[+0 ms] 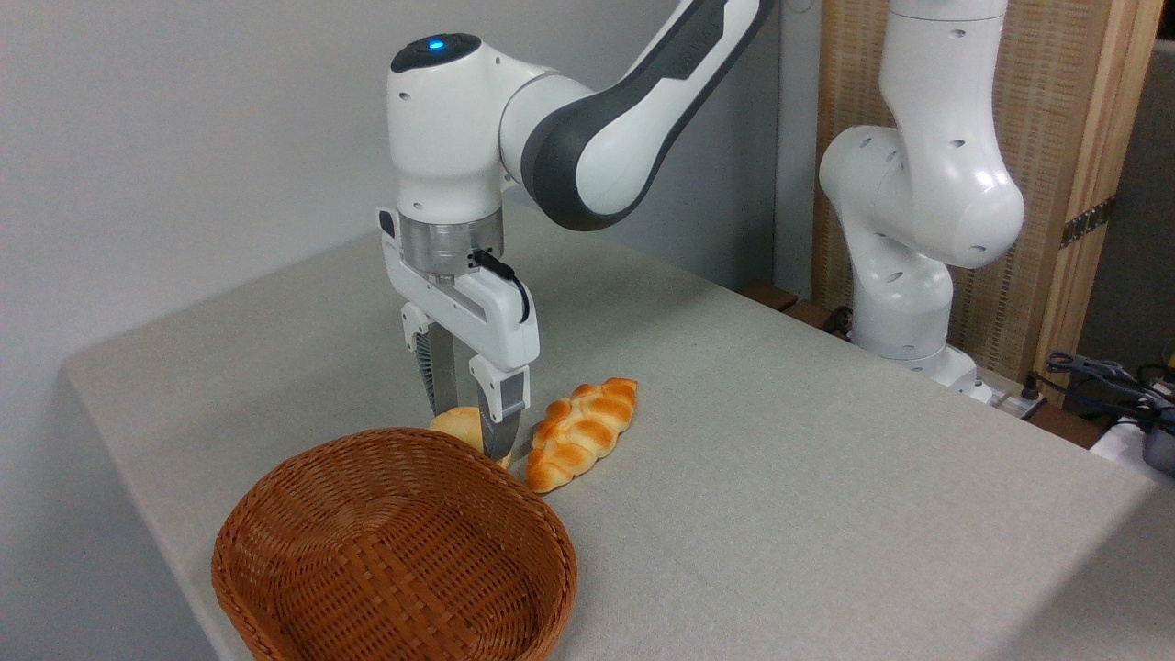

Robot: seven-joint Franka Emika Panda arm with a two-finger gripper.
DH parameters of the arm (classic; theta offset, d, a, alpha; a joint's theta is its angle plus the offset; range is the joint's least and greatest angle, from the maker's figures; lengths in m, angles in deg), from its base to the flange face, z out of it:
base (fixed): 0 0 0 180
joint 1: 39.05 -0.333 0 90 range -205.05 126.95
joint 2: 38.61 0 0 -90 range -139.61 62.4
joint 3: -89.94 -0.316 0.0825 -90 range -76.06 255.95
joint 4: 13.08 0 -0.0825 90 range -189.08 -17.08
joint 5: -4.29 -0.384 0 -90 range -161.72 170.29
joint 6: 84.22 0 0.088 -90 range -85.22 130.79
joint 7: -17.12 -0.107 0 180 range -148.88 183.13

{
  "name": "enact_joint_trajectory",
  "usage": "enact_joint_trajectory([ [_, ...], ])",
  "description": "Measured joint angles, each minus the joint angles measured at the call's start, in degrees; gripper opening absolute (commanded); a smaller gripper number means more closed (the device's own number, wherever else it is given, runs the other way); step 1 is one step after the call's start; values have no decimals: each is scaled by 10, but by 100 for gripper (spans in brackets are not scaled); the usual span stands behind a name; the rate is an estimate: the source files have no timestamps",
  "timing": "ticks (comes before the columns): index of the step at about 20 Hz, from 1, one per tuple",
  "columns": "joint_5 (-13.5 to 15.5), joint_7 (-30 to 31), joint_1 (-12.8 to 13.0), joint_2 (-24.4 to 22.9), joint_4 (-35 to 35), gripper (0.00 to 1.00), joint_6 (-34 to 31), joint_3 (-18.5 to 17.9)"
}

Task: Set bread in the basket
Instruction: 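Close the gripper on the round bread roll, then lift the roll and carry it over the wicker basket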

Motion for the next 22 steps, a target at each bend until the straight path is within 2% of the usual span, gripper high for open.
enact_joint_trajectory([
  [5,0,0,0,0,0,47,0,0],
  [7,0,0,0,0,0,51,0,0],
  [11,0,0,1,0,0,51,-3,3],
  [18,0,23,3,-20,2,52,-43,47],
  [22,0,36,3,-30,28,52,-43,52],
])
